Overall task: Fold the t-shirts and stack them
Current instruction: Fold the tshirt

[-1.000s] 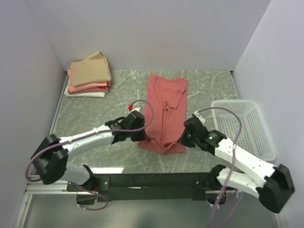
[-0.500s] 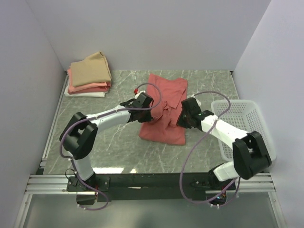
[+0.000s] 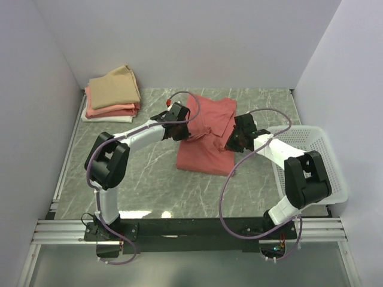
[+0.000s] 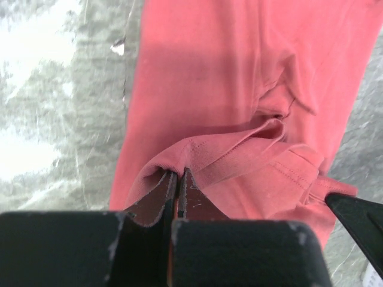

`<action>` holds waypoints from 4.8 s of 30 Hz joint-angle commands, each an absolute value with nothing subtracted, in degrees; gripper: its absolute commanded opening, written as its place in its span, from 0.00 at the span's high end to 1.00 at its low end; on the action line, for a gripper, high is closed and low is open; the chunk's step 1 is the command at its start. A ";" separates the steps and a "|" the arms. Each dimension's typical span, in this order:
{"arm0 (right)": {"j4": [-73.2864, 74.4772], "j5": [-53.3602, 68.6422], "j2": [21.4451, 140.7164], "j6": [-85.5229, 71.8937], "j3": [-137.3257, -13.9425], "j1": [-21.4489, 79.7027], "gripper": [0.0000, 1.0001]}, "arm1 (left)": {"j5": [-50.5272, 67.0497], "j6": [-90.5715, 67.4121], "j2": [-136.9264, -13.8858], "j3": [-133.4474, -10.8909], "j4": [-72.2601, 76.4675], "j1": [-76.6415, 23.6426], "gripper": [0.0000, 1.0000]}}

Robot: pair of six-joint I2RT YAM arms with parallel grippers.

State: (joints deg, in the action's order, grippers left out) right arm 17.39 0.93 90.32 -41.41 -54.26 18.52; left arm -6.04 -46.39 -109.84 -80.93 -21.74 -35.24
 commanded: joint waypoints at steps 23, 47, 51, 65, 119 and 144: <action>11.78 8.79 95.62 -39.99 -59.59 9.05 0.97 | 1.40 -42.89 -115.40 -86.83 -17.40 -29.88 0.92; 12.13 8.08 96.66 -37.62 -64.59 17.84 0.57 | 4.31 -44.03 -114.58 -86.81 -13.27 -32.17 0.99; 13.53 7.47 103.61 -37.53 -70.39 17.41 0.60 | 5.19 -43.33 -121.10 -92.45 -13.97 -30.77 0.99; 23.20 -1.93 115.83 -36.13 -78.48 19.51 0.62 | 5.63 -48.33 -125.61 -86.95 -13.45 -28.04 0.99; 18.81 3.69 96.60 -34.10 -59.68 20.13 0.62 | 0.70 -47.11 -100.19 -52.11 -5.71 -23.65 0.94; 9.50 8.26 70.57 -45.00 -36.48 35.06 0.64 | 6.77 -54.84 -63.99 -29.46 -3.61 -27.58 0.79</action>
